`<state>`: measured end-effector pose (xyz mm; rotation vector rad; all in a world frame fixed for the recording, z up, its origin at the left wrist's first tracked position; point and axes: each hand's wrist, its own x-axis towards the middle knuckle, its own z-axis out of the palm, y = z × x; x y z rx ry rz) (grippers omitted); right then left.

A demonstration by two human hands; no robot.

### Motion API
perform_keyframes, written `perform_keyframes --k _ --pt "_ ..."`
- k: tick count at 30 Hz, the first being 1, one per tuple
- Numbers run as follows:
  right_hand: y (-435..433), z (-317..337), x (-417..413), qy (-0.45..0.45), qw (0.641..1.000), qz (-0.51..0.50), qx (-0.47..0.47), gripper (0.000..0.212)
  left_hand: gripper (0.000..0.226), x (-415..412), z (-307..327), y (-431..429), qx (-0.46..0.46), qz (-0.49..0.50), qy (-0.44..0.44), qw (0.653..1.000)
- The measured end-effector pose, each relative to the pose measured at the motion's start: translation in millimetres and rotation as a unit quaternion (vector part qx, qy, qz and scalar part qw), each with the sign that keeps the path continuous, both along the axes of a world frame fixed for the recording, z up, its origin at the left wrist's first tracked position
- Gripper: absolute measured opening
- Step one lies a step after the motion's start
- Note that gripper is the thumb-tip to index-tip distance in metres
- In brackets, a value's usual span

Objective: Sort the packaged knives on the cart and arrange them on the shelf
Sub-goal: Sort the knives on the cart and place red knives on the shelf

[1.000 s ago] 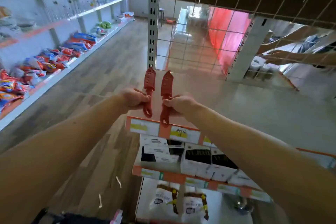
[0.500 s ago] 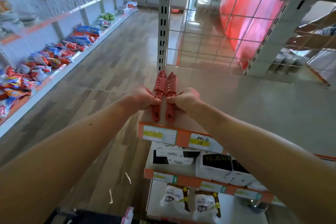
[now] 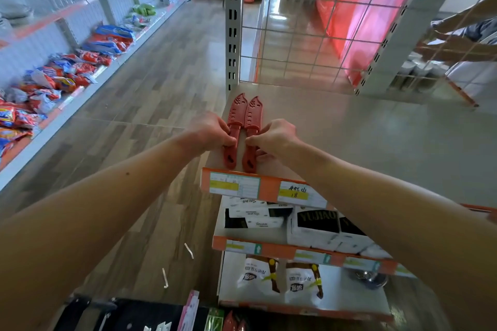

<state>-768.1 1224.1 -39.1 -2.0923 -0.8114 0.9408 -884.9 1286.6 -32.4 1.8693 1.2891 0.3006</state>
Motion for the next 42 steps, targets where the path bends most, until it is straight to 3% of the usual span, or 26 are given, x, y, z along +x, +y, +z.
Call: perform_keyframes --k 15,24,27,30,36,42 --pt "-5.7 4.9 3.7 -0.058 0.998 0.004 0.002 0.023 0.029 -3.6 4.7 -1.5 -0.055 -0.019 -0.018 0.998" --pt "-56.2 45.9 -29.6 -0.137 0.99 0.032 0.031 0.023 0.036 -46.8 40.5 -29.2 -0.013 -0.036 -0.007 0.999" --pt "-81.5 47.7 -52.6 -0.149 0.988 0.023 0.026 0.033 0.034 -66.4 42.5 -47.5 -0.006 -0.056 0.006 0.998" --pt "-107.7 40.4 -76.5 -0.148 0.989 0.009 0.014 0.038 0.033 -85.7 38.0 -68.0 0.003 -0.073 0.028 0.997" --pt "-156.8 18.0 -115.9 -0.13 0.991 0.021 -0.006 0.027 0.03 -118.5 20.4 -121.1 0.01 -0.081 0.051 0.995" --pt "-203.4 -46.7 -129.8 -0.104 0.992 0.062 -0.037 0.024 0.034 -138.1 -47.2 -184.3 0.052 -0.061 0.121 0.989"
